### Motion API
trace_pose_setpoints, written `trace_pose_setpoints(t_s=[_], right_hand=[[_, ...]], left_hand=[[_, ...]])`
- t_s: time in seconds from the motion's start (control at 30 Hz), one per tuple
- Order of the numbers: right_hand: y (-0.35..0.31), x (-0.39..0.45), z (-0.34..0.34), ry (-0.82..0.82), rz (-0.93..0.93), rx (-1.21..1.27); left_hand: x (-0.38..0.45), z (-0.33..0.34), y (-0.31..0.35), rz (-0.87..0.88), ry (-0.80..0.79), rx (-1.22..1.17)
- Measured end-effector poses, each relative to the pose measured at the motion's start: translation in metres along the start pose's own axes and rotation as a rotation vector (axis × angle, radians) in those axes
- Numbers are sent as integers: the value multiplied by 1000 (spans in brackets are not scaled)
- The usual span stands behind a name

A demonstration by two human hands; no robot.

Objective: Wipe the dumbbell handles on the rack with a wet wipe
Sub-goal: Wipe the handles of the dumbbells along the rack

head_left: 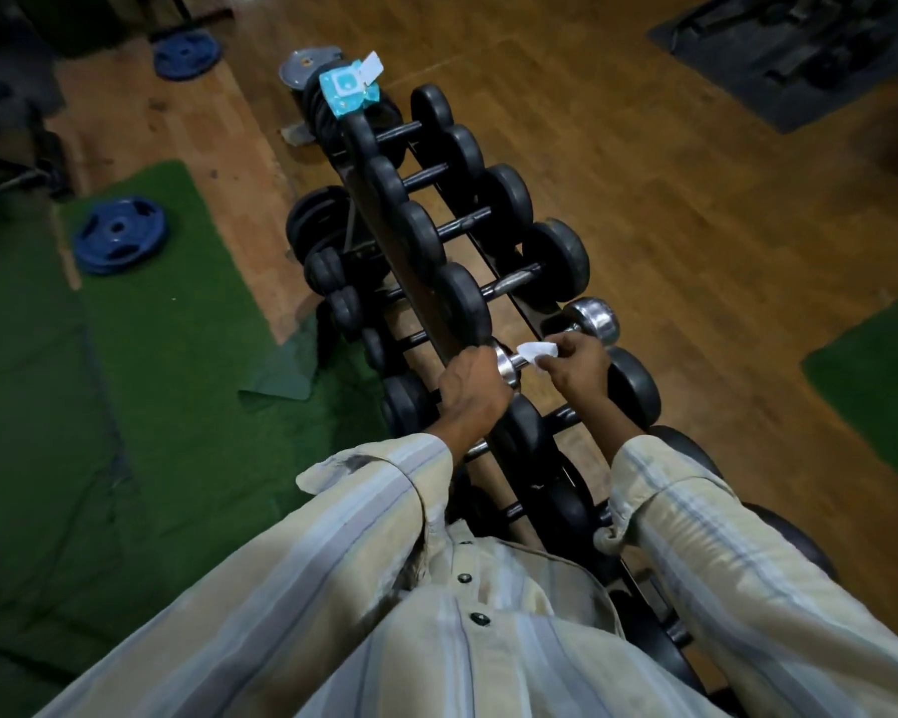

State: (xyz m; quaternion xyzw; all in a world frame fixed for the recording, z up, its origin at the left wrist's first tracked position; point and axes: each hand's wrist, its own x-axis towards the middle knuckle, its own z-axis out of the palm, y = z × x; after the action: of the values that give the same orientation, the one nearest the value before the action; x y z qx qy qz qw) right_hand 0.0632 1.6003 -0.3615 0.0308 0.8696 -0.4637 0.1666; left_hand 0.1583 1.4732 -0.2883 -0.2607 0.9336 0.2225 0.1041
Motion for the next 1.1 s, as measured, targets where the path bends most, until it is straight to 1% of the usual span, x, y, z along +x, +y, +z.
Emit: trace_pose_setpoints(t_s=[0.07, 0.13, 0.2, 0.3, 0.37, 0.47, 0.5, 0.63, 0.7, 0.8, 0.87, 0.97, 1.03, 1.1], right_hand=[[0, 0, 1, 50, -124, -81], [0, 6, 4, 67, -204, -187], [-3, 12, 11, 47, -228, -263], [-8, 20, 19, -9, -273, -315], [-10, 28, 23, -106, -305, -360], [-8, 38, 31, -375, -349, -477], [-7, 40, 31, -421, -349, -476], [-3, 41, 22, -482, -399, -434], [2, 36, 15, -475, -391, -388], [15, 29, 11, -401, -323, -288], [22, 28, 13, -359, -342, -280], [21, 37, 20, -318, -377, -329], [14, 44, 27, -300, -389, -433], [0, 52, 34, -321, -381, -544]], left_hand=[[4, 4, 0, 20, -6, -19], [9, 8, -1, 55, -15, -50], [14, 14, -1, 83, -55, -43], [18, 19, -3, 66, -113, -32], [23, 19, -3, 74, -145, -10], [26, 14, -1, 94, -190, 47], [27, 13, 0, 95, -192, 63], [25, 13, 3, 57, -157, 64], [23, 14, 4, 47, -134, 55], [21, 15, 6, 79, -110, 99], [21, 15, 6, 102, -113, 135], [25, 15, 3, 132, -141, 205], [29, 14, 2, 130, -162, 236], [33, 10, 3, 116, -186, 242]])
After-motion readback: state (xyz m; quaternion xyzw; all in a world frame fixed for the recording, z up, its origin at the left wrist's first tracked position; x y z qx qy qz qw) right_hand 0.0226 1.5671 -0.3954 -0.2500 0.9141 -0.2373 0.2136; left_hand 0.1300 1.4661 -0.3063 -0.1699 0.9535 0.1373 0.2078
